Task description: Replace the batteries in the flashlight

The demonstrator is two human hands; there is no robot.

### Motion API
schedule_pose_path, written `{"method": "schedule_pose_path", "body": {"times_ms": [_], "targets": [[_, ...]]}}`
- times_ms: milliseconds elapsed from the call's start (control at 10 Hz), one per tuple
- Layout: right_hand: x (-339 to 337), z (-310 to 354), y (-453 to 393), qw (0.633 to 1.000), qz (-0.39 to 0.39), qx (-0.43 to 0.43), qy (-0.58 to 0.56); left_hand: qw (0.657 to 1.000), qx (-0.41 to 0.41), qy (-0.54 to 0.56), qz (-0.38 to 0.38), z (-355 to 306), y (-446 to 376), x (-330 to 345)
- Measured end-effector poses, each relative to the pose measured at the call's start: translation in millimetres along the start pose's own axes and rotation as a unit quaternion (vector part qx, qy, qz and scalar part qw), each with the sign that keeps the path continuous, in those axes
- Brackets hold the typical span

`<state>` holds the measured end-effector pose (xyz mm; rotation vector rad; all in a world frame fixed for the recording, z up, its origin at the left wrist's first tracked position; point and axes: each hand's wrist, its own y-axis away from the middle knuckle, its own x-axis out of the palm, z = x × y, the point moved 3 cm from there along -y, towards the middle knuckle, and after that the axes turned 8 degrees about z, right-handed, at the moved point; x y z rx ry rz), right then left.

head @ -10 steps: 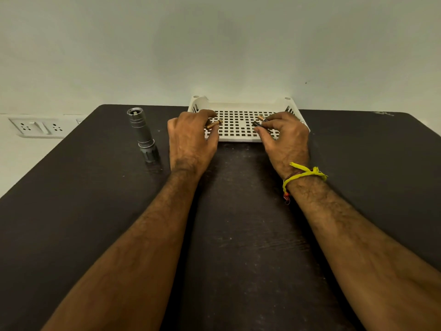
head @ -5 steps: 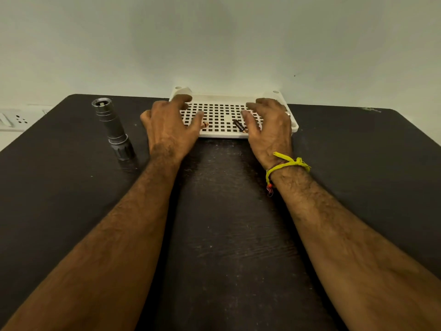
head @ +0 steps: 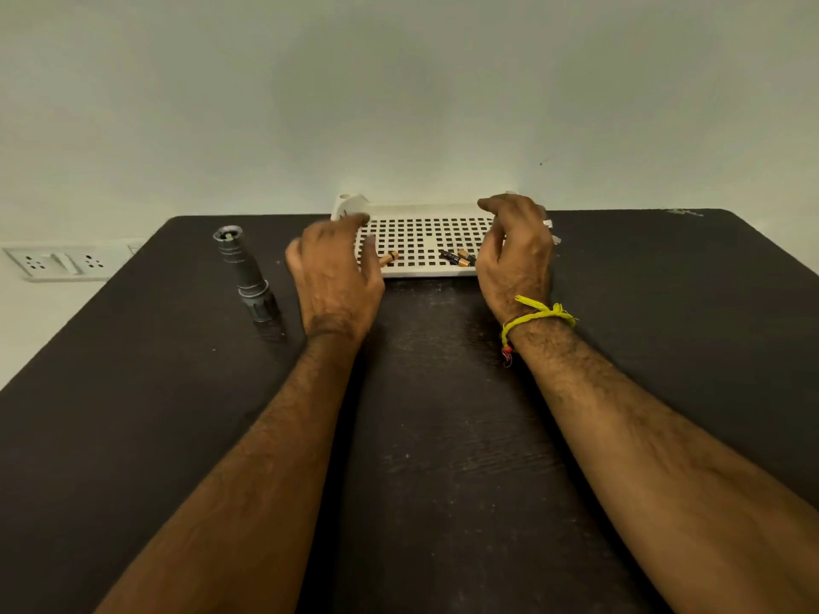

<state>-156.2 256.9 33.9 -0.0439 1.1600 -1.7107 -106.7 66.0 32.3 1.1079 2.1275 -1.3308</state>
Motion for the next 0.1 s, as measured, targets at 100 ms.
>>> {"method": "schedule_pose_path", "body": {"times_ms": [100], "targets": [[-6.5, -6.4, -1.5, 1.0, -0.01, 0.01, -0.003, 1.0, 0.003, 0.015, -0.001, -13.5, 42.1, -14.4]]}}
